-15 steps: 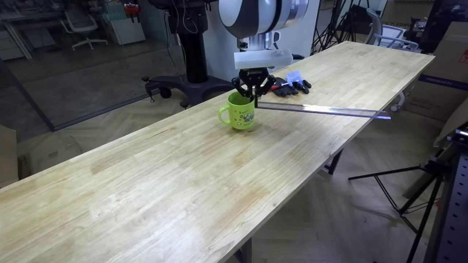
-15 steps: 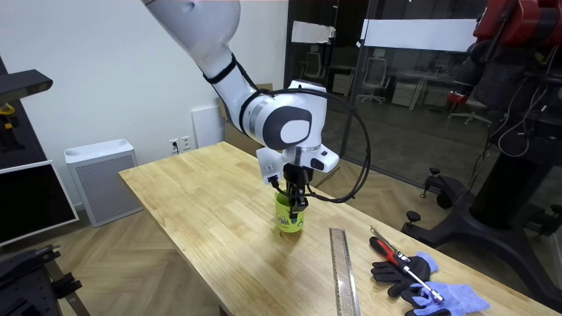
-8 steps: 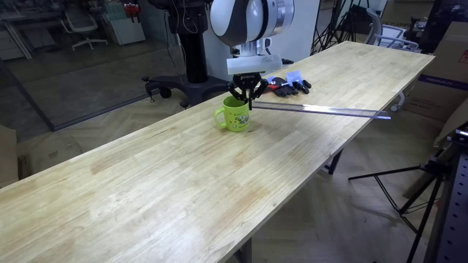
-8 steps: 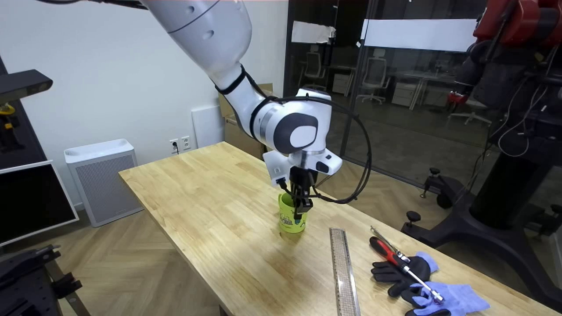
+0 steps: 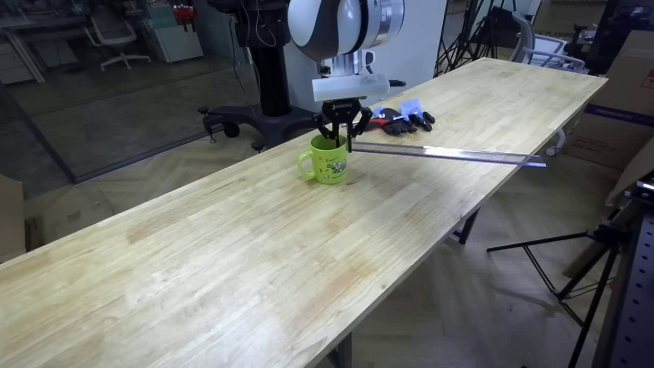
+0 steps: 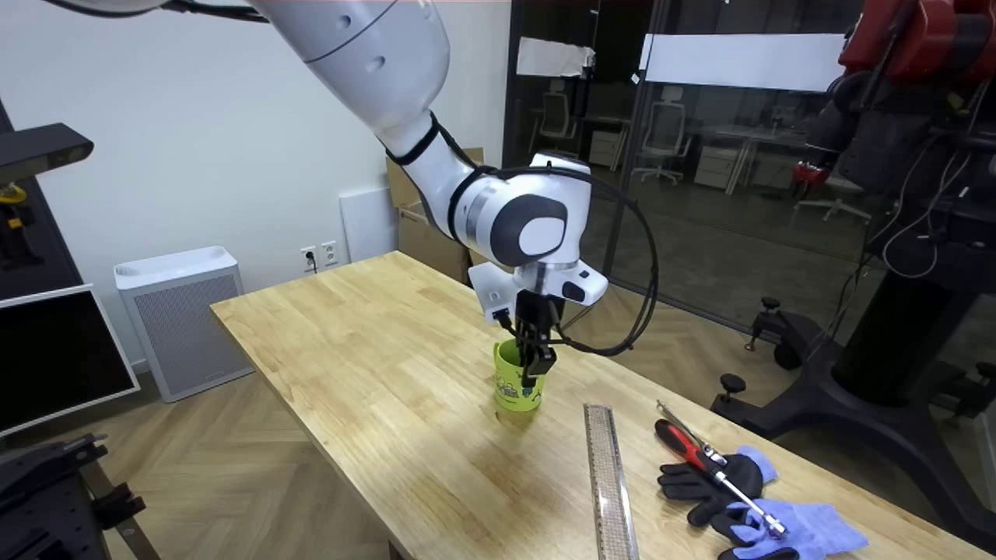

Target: Move the cup forward

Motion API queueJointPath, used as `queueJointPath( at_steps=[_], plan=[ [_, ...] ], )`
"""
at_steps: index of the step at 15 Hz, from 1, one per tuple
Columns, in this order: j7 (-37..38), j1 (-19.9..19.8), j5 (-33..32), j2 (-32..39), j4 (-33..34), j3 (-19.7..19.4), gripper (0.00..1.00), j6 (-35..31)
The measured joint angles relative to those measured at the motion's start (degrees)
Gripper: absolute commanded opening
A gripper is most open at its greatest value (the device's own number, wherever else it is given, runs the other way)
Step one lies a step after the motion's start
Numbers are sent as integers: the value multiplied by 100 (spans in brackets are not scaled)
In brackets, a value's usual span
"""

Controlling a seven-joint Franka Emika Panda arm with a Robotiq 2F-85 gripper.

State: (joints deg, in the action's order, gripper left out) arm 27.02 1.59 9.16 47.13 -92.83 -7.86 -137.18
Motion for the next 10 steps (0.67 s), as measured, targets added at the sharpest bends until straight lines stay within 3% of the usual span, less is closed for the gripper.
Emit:
queueJointPath(
  at_steps=[6,10],
  plan=[
    [0,54,-5,-68,30,0,96,-10],
    [31,167,-6,-336,-164,0,100,-8]
  ],
)
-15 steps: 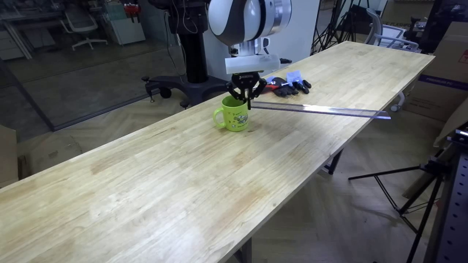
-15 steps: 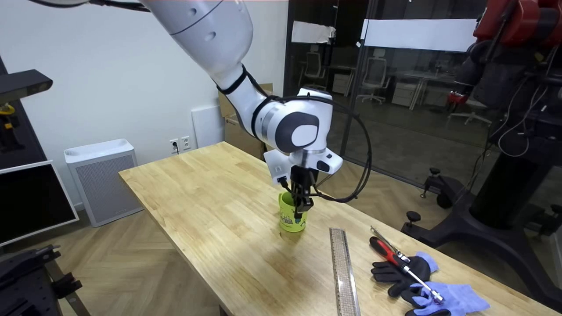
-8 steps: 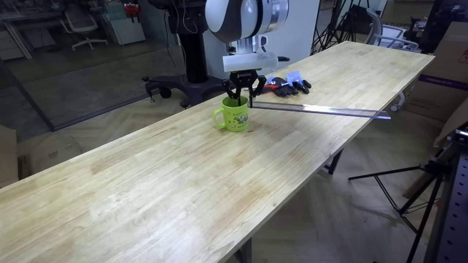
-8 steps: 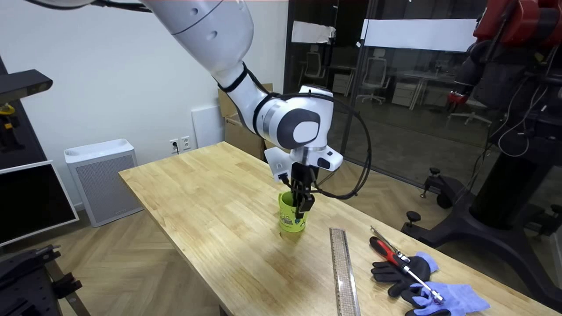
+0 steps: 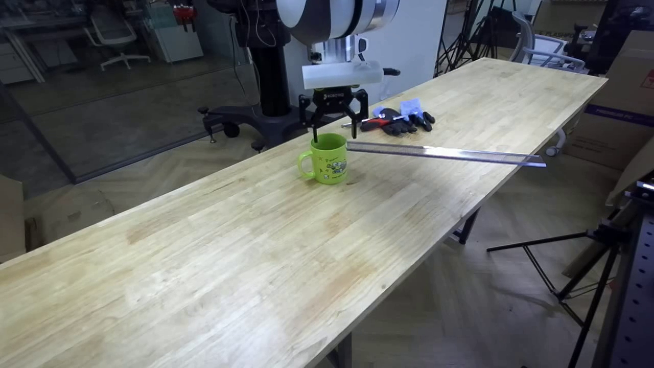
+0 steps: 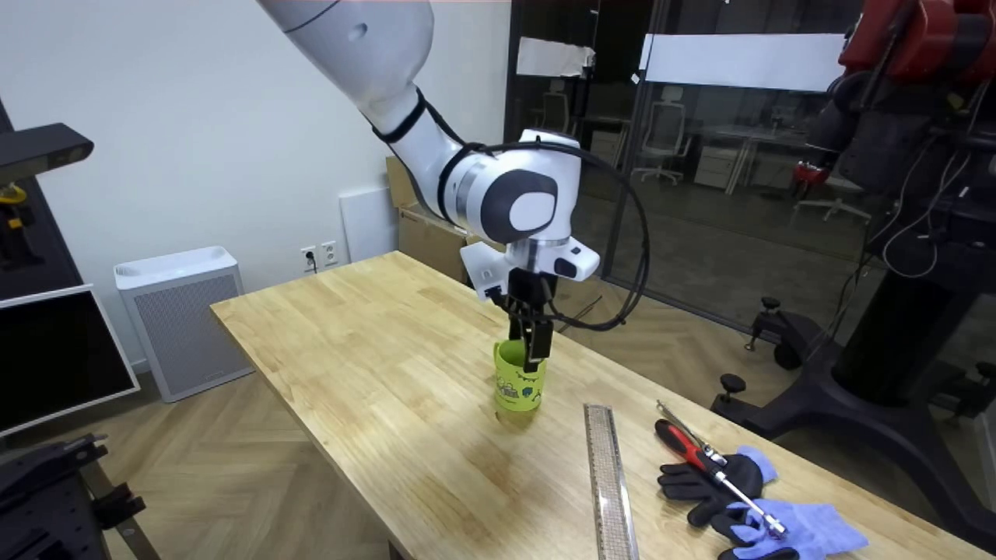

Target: Move the cup forward

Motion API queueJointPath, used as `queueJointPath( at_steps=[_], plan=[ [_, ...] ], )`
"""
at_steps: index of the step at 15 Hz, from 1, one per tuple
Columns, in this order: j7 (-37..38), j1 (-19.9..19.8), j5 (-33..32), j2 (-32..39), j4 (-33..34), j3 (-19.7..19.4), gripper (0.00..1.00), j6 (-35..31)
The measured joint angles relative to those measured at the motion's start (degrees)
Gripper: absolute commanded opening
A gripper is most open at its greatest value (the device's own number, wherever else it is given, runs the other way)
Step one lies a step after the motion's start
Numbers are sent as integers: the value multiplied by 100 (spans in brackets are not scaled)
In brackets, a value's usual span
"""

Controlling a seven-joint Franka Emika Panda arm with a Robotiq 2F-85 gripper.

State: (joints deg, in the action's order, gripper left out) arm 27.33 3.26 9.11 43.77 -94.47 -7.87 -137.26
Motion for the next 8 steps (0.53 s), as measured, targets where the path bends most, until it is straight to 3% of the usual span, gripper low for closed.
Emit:
queueJointPath(
  at_steps=[8],
  plan=[
    [205,317,-23,-1484,-1454,0,100,216]
  ],
)
